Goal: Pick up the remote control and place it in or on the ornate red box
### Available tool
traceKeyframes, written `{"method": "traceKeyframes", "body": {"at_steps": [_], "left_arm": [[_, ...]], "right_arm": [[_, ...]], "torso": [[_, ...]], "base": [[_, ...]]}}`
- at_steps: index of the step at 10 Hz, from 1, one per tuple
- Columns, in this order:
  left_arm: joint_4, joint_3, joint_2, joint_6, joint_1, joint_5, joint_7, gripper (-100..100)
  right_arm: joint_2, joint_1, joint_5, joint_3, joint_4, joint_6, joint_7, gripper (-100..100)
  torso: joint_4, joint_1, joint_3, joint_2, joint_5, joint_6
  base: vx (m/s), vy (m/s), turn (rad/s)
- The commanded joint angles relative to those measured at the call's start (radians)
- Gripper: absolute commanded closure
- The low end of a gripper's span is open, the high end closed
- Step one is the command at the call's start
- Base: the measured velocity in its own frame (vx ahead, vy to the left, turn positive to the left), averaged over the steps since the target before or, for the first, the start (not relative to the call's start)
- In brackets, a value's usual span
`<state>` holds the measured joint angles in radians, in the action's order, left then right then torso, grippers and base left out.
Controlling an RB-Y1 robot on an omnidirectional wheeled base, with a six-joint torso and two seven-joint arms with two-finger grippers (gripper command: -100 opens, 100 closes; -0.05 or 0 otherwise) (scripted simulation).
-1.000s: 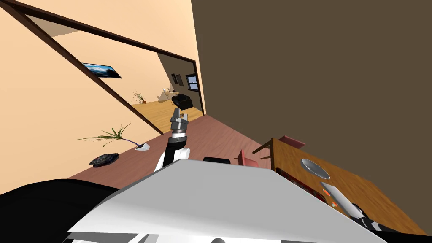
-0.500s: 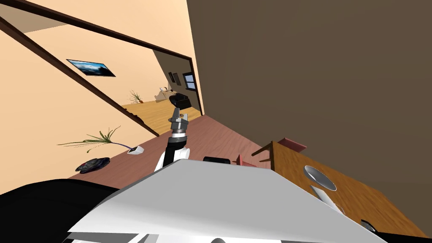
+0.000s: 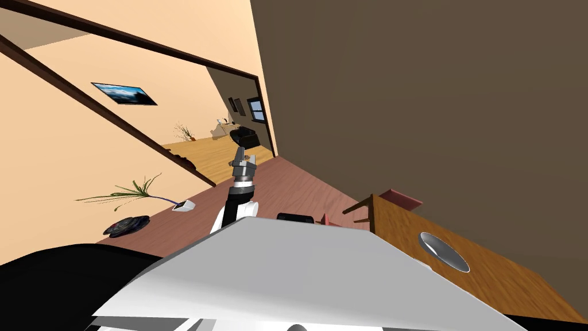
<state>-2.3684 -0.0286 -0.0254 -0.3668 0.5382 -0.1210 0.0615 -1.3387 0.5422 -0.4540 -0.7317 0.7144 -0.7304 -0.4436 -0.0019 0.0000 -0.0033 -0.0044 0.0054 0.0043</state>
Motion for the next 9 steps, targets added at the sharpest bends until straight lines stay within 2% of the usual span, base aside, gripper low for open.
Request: {"method": "traceKeyframes", "body": {"at_steps": [1,2,3,7,8,9], "left_arm": [[0.0,0.0,0.0,0.0,0.0,0.0,0.0,0],[0.0,0.0,0.0,0.0,0.0,0.0,0.0,0],[0.0,0.0,0.0,0.0,0.0,0.0,0.0,0],[0.0,0.0,0.0,0.0,0.0,0.0,0.0,0],[0.0,0.0,0.0,0.0,0.0,0.0,0.0,0],[0.0,0.0,0.0,0.0,0.0,0.0,0.0,0]], "right_arm": [[0.019,-0.01,-0.004,-0.029,0.0,-0.012,-0.018,100],[0.024,-0.017,-0.005,-0.02,-0.025,-0.019,-0.003,100],[0.027,-0.019,-0.006,-0.023,-0.029,-0.026,-0.003,-100],[0.027,-0.019,-0.006,-0.022,-0.028,-0.025,-0.003,-100],[0.027,-0.019,-0.006,-0.022,-0.028,-0.025,-0.003,0],[-0.013,-0.017,0.0,-0.019,-0.013,-0.05,-0.015,-100]], "torso": [[0.0,0.0,0.0,0.0,0.0,0.0],[0.0,0.001,0.001,0.001,0.001,0.0],[0.0,0.002,0.001,0.001,0.003,-0.001],[0.0,0.002,0.001,0.002,0.003,-0.001],[0.0,0.002,0.001,0.002,0.003,-0.001],[0.0,0.002,0.001,0.002,0.003,-0.001]], "base": [[0.022,0.0,-0.071],[0.007,0.002,-0.02],[0.0,0.0,0.0],[0.0,0.0,0.0],[0.0,0.0,0.0],[-0.013,0.019,-0.036]]}}
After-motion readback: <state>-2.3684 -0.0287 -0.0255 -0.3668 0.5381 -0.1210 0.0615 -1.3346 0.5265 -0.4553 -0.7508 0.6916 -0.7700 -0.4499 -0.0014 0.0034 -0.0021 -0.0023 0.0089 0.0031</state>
